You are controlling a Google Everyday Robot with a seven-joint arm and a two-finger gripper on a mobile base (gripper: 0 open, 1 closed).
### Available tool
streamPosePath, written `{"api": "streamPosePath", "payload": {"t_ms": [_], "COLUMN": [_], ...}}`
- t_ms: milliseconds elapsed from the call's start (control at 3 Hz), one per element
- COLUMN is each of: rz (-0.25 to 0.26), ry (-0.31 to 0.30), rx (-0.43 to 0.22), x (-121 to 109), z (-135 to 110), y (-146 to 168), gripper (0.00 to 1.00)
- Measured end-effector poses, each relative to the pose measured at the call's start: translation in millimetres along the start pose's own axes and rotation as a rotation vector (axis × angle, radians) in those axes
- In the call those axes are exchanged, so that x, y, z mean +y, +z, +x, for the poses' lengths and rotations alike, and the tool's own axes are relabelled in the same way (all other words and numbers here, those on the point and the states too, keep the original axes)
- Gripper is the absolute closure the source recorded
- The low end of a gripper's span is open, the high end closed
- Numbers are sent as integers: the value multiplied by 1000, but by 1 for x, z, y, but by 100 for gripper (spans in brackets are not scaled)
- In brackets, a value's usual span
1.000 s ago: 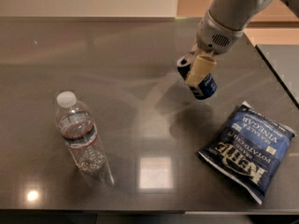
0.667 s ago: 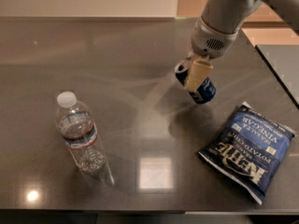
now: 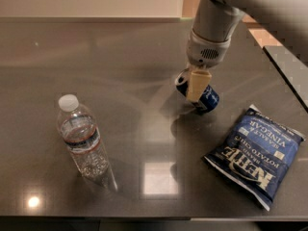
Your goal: Knock pepsi can over
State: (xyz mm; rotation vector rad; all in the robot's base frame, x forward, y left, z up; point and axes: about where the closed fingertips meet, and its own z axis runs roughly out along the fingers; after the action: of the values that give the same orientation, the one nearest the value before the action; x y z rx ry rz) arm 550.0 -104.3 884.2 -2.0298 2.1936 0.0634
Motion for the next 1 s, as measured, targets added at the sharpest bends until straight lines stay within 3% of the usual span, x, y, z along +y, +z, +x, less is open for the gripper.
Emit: {"api": "streamPosePath", "payload": {"t_ms": [333, 1000], "rz": [-17, -41], "ry": [-30, -71], "rx": [60, 133], "x": [2, 2], "z": [-2, -3], "y": [11, 26], "gripper": [85, 38]}}
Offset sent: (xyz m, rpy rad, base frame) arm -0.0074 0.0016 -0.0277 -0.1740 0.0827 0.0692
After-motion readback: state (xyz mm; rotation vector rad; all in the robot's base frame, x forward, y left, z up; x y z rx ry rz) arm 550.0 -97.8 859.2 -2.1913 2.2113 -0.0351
